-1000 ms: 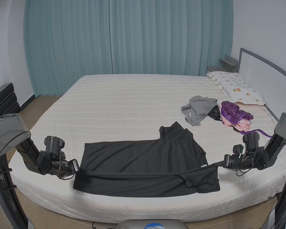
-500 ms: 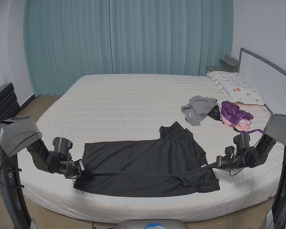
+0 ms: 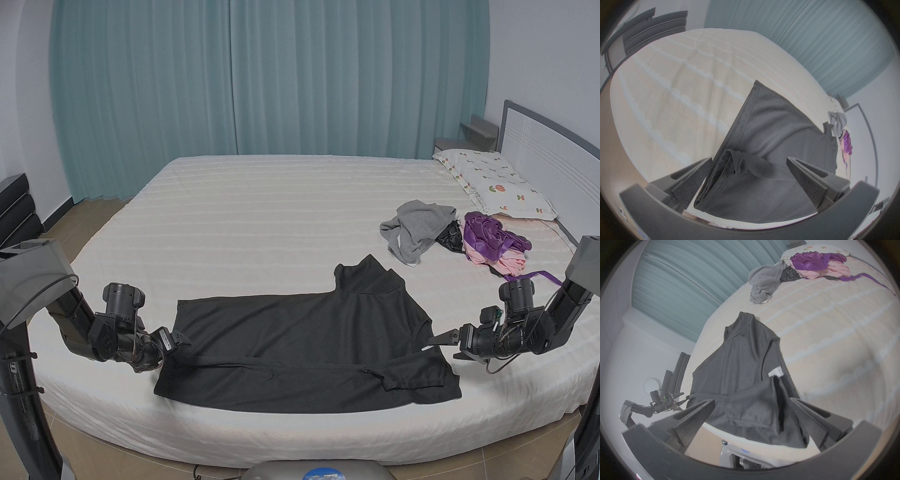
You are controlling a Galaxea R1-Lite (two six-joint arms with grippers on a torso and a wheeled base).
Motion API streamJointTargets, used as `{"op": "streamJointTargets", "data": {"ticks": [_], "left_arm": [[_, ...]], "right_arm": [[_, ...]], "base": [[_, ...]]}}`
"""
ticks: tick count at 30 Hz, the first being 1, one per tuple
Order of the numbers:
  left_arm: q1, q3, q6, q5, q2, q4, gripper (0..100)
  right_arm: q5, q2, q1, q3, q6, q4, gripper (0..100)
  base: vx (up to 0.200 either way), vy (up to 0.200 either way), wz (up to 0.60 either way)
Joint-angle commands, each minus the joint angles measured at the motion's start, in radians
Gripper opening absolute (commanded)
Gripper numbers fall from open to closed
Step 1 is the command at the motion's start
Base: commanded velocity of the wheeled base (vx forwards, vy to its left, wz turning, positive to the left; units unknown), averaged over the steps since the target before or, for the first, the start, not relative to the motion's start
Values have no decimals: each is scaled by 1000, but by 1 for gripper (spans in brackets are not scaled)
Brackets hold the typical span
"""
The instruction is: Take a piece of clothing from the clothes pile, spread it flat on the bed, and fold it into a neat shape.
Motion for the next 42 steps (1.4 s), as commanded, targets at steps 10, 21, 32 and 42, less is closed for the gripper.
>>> {"op": "streamJointTargets", "data": {"ticks": [10,21,32,42], "left_arm": [[33,56,-221,-96,-79,-107,100],[21,87,-132,-95,-25,-98,100],[10,84,-106,-72,-7,-96,0],[18,84,-103,4,11,-95,0]], "right_arm": [[50,-66,6,132,81,-99,100],[49,-36,0,135,69,-101,100],[32,-20,3,136,58,-105,100],[-25,26,-1,162,23,-216,100]], "base": [[100,0,0],[18,0,0],[0,0,0],[0,0,0]]}}
